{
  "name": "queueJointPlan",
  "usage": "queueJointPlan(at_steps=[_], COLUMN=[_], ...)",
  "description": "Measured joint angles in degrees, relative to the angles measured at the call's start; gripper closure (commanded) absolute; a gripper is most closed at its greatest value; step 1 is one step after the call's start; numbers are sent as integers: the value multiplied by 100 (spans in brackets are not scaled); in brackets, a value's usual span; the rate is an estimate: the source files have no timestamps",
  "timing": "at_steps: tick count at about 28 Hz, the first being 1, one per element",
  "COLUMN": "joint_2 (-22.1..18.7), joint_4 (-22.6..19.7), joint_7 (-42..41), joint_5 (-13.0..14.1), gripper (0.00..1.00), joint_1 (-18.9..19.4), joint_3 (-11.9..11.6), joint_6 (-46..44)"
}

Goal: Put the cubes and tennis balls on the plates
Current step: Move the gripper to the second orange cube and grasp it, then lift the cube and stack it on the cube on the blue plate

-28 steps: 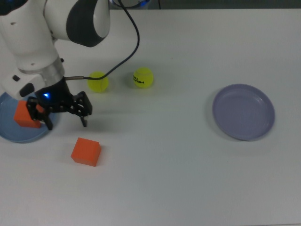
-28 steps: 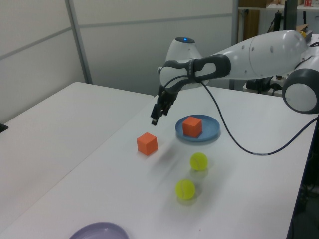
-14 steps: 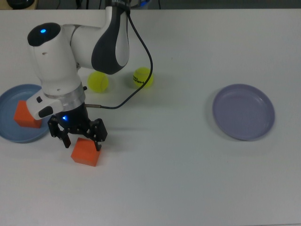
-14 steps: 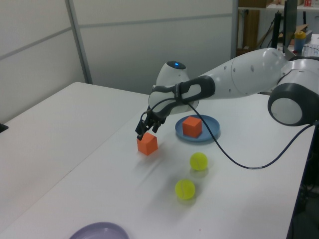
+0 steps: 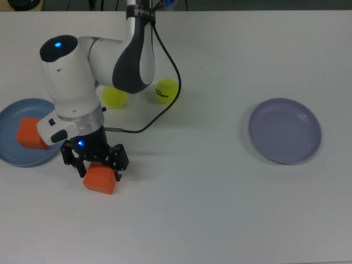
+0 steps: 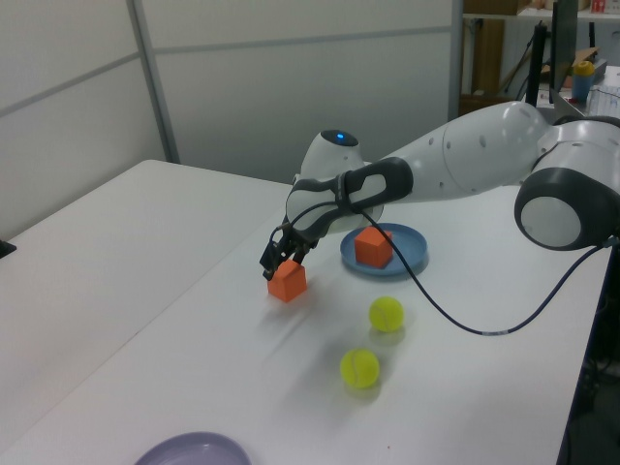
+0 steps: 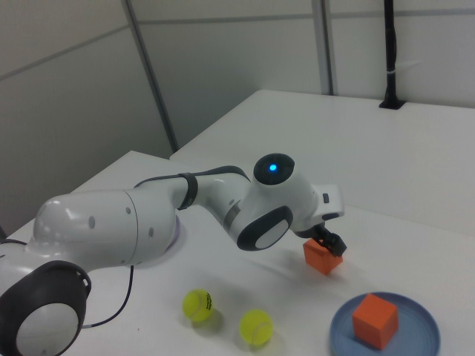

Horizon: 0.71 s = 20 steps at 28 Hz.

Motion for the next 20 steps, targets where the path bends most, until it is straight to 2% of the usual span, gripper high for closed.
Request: queueJointPlan(at_steps=[6, 8, 9, 10, 11, 12, 13, 14, 20], joint_2=[173, 204, 209, 212, 213, 213, 213, 213, 151], joint_4=[1, 4, 6, 8, 10, 13, 19, 25, 181], joint_7=[0, 0, 0, -3, -7, -8, -8, -8, -30], joint_5=[0, -1, -8, -24, -44, -64, -89, -100, -142], gripper=[1, 20, 42, 60, 68, 88, 97, 100, 100], joint_1=[4, 6, 7, 8, 8, 9, 9, 9, 8], joint_3=[37, 37, 38, 38, 38, 39, 39, 39, 30], joint_6=[182, 195, 196, 196, 196, 196, 196, 196, 201])
